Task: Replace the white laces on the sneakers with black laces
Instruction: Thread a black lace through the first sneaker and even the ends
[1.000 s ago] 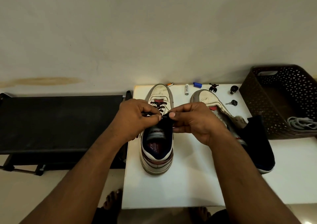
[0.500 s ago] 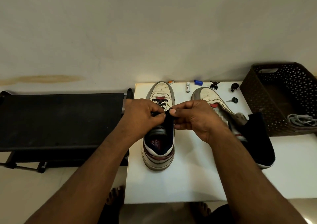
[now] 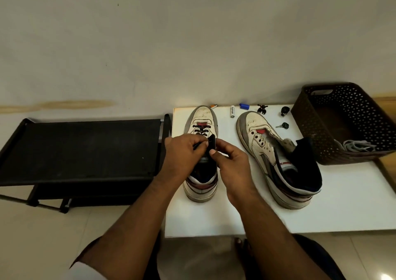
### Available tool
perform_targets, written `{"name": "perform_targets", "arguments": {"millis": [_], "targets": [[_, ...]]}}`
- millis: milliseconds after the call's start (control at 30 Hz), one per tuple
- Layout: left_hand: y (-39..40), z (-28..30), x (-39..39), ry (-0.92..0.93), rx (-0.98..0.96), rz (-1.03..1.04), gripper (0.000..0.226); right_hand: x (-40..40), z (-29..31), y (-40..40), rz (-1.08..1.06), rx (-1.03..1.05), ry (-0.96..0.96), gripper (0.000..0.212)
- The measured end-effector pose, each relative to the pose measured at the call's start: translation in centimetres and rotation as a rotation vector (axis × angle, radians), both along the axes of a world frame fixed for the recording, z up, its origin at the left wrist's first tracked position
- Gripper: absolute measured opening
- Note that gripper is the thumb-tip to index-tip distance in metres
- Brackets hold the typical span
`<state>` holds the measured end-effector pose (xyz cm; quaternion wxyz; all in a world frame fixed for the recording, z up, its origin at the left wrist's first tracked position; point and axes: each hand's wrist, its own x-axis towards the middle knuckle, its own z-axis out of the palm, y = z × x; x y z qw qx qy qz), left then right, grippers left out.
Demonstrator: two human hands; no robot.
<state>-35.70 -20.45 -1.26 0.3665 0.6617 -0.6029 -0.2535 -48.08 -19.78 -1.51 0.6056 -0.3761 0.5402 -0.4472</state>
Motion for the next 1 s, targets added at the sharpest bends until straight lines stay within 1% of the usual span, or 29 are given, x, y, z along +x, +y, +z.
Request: {"name": "perform_targets", "arguments": {"millis": [100, 167, 233, 300, 400, 500, 600, 667, 700, 733, 800, 833, 867, 900, 1000], "targets": [[-0.2, 0.2, 0.1, -0.080, -0.035, 0.002, 0.030, 0.2, 0.3, -1.2, -0.001, 0.011, 0.110, 0.026], [0.0, 0.2, 0.2, -0.170, -0.046, 0.017, 0.029, 0.3, 0.1, -1.7, 0.010, 0.032, 0.117, 0.022], [0.0, 0.2, 0.0, -0.284, -0.053, 0.044, 0.022, 0.5, -0.1, -1.8, 0.018, 0.047, 0.127, 0.021], [-0.2, 0.5, -0.2, -0.380, -0.017, 0.043, 0.021, 0.5, -0.1, -1.7, 0.016, 0.043, 0.138, 0.022], [-0.7, 0.9, -0.1, -0.393, 0.026, 0.003, 0.021, 0.1, 0.5, -1.8, 0.033, 0.061, 0.081, 0.020], [-0.5, 0.0, 0.2, -0.319, -0.079, 0.018, 0.016, -0.4, 0.7, -2.3, 0.066, 0.101, 0.038, 0.018], [-0.3, -1.0, -0.1, -0.458, -0.150, 0.019, 0.013, -0.7, 0.5, -2.9, 0.090, 0.139, 0.006, 0.017], [-0.4, -1.0, 0.1, -0.490, -0.184, 0.041, 0.012, -0.9, 0.5, -3.2, 0.106, 0.150, 0.002, 0.010], [-0.6, -0.7, 0.4, -0.498, -0.182, 0.051, 0.019, -0.9, 0.4, -3.3, 0.104, 0.158, -0.003, 0.008], [-0.8, -0.6, 0.8, -0.516, -0.155, 0.055, 0.031, -0.8, 0.4, -3.3, 0.096, 0.168, -0.008, 0.008], [-1.3, -0.1, 1.7, -0.542, -0.032, 0.037, 0.064, -0.6, 0.3, -3.4, 0.060, 0.156, 0.051, 0.012], [-1.5, 0.3, 2.1, -0.530, 0.040, 0.031, 0.074, -0.6, 0.4, -3.5, 0.022, 0.133, 0.094, 0.014], [-1.7, 0.6, 2.5, -0.501, 0.106, 0.028, 0.081, -0.7, 0.5, -3.7, -0.040, 0.109, 0.082, 0.015], [-1.9, 0.7, 2.8, -0.462, 0.165, 0.034, 0.086, -1.0, 0.9, -4.0, -0.113, 0.092, -0.019, 0.017], [-1.9, 0.4, 3.6, -0.329, 0.300, 0.033, 0.098, -2.8, 2.6, -5.2, -0.290, 0.013, -0.630, 0.020]]}}
